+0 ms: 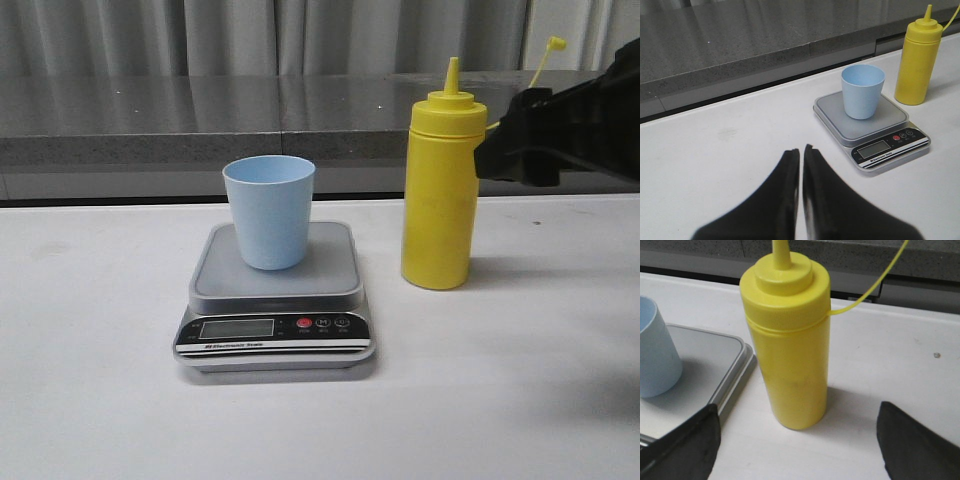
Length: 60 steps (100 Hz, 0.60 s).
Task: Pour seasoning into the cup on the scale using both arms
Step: 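Close the right gripper around the yellow bottle's body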
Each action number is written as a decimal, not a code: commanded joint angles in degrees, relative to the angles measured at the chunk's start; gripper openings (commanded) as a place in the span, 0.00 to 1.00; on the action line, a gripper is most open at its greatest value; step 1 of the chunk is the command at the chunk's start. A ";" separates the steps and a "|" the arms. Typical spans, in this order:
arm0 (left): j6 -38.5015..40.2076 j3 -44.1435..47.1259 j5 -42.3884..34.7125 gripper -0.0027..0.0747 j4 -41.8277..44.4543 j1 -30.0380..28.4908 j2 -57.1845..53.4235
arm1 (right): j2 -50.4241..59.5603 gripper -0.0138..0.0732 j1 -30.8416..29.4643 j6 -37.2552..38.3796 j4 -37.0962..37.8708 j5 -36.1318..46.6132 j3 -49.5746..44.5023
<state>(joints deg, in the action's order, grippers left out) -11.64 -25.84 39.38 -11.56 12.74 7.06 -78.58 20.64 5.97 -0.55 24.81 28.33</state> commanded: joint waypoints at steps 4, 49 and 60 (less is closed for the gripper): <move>0.48 -1.53 -4.07 0.05 -0.53 -0.11 0.69 | -2.76 0.88 -0.03 -0.56 -0.02 12.01 1.10; 0.48 -1.53 -4.07 0.05 -0.53 -0.11 0.69 | -15.78 0.88 -0.03 0.73 4.35 24.22 4.53; 0.48 -1.53 -4.07 0.05 -0.53 -0.11 0.69 | -17.22 0.88 -0.03 1.92 4.30 24.27 6.23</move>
<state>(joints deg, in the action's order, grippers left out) -11.64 -25.84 39.38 -11.56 12.74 7.06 -96.66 20.64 6.83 3.05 44.18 31.99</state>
